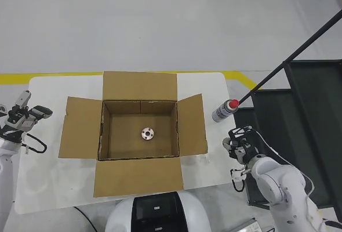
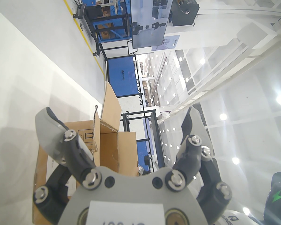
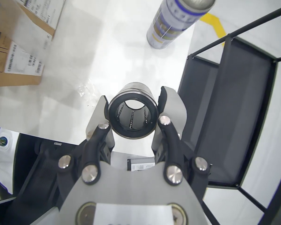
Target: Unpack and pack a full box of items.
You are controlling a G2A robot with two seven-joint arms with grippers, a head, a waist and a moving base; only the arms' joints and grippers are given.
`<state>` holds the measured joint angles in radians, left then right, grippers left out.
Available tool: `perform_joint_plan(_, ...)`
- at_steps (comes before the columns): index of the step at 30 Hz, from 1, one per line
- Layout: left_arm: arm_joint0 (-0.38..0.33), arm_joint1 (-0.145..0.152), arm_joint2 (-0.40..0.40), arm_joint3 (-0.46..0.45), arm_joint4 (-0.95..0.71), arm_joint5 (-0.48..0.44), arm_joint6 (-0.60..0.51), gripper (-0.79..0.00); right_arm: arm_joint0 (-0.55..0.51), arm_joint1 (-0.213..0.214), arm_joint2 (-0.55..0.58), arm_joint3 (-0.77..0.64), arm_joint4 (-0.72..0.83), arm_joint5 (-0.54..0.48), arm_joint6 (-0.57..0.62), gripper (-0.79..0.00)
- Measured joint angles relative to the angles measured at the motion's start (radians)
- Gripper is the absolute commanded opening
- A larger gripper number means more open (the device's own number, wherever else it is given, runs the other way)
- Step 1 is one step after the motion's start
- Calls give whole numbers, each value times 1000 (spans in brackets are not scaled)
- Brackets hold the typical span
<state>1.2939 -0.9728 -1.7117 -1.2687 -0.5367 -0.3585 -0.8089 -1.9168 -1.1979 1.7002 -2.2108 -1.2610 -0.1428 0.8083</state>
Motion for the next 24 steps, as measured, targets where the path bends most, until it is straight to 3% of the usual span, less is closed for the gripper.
perform_joint_plan(5, 0, 0, 0, 0, 0, 0, 0, 0, 9, 4, 55, -140, -4, -1, 26, -785)
perform_joint_plan(10, 0, 0, 0, 0, 0, 0, 0, 0, 136, 14, 60, -139, -14, -88, 21, -785)
perform_joint_plan(15, 0, 0, 0, 0, 0, 0, 0, 0, 332, 24, -20, -139, 20, -186, 72, -785)
perform_joint_plan(24, 0, 0, 0, 0, 0, 0, 0, 0, 631, 25, -259, -108, 170, -257, 235, -785)
